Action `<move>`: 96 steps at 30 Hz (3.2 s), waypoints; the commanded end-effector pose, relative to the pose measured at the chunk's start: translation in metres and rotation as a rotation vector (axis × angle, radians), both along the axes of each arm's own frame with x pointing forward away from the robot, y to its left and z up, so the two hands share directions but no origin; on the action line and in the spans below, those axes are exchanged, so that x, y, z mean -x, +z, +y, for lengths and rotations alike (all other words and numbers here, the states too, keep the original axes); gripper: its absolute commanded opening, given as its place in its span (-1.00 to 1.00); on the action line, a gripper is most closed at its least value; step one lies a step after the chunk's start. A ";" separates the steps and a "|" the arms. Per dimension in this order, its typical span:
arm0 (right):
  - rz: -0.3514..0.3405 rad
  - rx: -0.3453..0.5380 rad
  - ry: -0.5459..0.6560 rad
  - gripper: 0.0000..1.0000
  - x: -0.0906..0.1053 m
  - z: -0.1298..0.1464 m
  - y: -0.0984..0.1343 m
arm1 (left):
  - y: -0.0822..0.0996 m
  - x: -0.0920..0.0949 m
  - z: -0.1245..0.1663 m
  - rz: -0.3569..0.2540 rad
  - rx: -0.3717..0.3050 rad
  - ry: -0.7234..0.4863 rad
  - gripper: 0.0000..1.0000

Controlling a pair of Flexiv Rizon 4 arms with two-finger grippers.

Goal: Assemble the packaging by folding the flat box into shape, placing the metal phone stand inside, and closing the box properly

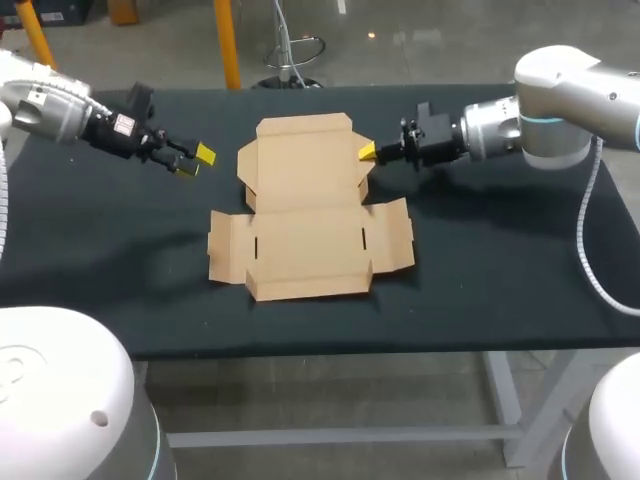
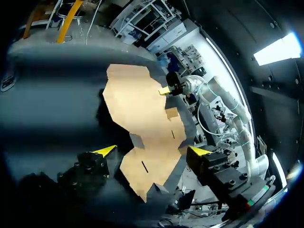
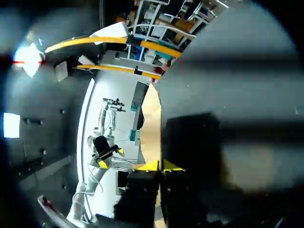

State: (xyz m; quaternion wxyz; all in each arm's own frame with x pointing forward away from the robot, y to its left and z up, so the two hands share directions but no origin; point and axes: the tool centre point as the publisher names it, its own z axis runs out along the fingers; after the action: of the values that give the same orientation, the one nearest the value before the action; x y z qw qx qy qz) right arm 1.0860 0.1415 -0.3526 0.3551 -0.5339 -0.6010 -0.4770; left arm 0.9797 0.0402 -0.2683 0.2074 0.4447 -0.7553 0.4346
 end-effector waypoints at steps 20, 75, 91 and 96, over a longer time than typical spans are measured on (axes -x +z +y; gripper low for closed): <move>-0.226 -0.060 -0.033 -1.00 0.012 -0.011 0.033 | 0.000 -0.015 -0.006 -0.132 0.087 -0.022 1.00; -0.580 -0.227 0.055 -1.00 0.003 0.016 0.084 | 0.021 -0.081 -0.048 -0.519 0.381 -0.334 1.00; -0.643 -0.234 0.061 -1.00 -0.002 0.021 0.097 | 0.029 -0.091 -0.079 -0.550 0.431 -0.378 0.38; -0.651 -0.237 0.064 -1.00 -0.004 0.024 0.100 | 0.030 -0.094 -0.084 -0.556 0.435 -0.378 -0.01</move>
State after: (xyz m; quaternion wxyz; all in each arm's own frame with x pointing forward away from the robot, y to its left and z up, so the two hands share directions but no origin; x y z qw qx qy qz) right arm 1.0870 0.1647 -0.2520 0.2171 -0.2940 -0.6399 -0.6760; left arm 1.0689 -0.0427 -0.2359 0.1416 0.1253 -0.7454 0.6392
